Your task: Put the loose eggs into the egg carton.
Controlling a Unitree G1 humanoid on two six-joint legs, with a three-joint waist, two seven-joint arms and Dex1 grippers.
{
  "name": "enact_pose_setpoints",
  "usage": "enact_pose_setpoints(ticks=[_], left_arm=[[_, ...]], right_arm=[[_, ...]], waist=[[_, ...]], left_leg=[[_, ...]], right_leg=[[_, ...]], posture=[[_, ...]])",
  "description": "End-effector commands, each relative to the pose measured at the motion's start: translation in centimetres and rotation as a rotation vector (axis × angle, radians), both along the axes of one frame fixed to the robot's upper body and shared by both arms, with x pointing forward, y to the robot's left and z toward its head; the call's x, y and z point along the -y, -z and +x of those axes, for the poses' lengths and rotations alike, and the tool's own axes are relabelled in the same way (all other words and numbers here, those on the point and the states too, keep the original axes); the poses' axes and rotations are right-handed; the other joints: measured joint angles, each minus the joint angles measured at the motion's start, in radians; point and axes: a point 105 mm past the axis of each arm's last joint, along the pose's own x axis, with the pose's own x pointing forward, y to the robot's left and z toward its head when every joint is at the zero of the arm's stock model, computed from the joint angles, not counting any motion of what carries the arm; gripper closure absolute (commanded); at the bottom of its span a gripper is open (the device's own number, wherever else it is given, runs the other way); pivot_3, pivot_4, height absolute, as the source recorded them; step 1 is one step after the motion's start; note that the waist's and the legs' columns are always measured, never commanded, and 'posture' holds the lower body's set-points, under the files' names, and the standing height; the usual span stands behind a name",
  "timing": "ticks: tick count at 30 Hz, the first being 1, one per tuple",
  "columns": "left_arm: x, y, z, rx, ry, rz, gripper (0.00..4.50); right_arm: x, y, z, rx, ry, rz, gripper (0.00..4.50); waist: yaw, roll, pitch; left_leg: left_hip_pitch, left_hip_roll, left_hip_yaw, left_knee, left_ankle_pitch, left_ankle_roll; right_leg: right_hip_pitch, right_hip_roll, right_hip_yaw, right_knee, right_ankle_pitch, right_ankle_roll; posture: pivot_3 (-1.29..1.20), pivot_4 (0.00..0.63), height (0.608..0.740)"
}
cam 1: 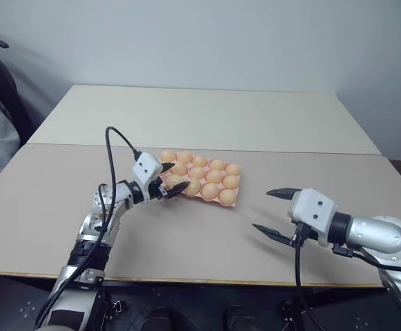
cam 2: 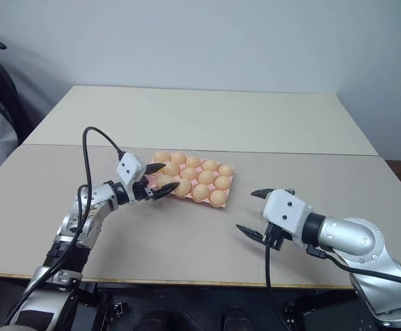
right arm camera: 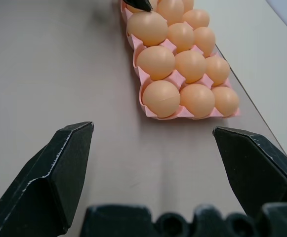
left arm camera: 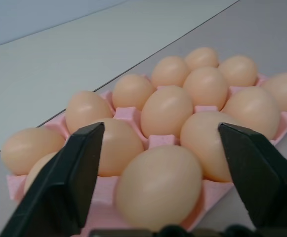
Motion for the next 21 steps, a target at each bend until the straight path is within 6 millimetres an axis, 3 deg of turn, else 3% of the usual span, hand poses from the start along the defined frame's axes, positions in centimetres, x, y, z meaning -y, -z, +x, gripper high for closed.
enact_pose_setpoints(ticks=[1,5,10,21], left_arm=[[0.1,-1.8,0.0,0.078,0.010,-0.005,0.05],[-1.1,-2.7,-0.8,0.102,0.008,-0.022,0.05],[-3.4,-3.3,-3.8,0.087,0.051,-0.006,0.05],[-11.8,-1.4,-7.4,-0.025,-0.199,0.147,0.05]], right_arm=[[0.0,-1.3,-0.2,0.063,0.009,-0.004,0.00],[0.2,-1.3,-0.3,0.063,0.014,-0.006,0.00],[1.2,-1.9,-0.6,0.062,0.015,-0.011,0.00],[1.4,-3.4,-1.9,0.035,-0.080,0.022,0.00]], waist=[[0.000,0.000,0.000],[-0.002,0.000,0.000],[-0.005,0.000,0.000],[-0.001,0.000,0.000]], left_leg=[[0.000,0.000,0.000,0.000,0.000,0.000],[0.000,0.000,0.000,0.000,0.000,0.000],[0.000,0.000,0.000,0.000,0.000,0.000],[0.002,0.001,0.000,-0.001,0.000,0.000]], right_leg=[[0.000,0.000,0.000,0.000,0.000,0.000],[0.000,0.000,0.000,0.000,0.000,0.000],[0.000,0.000,0.000,0.000,0.000,0.000],[0.001,0.000,0.000,-0.001,0.000,0.000]], posture=[[0.00,0.150,0.740],[0.00,0.150,0.740],[0.00,0.150,0.740],[0.00,0.150,0.740]])
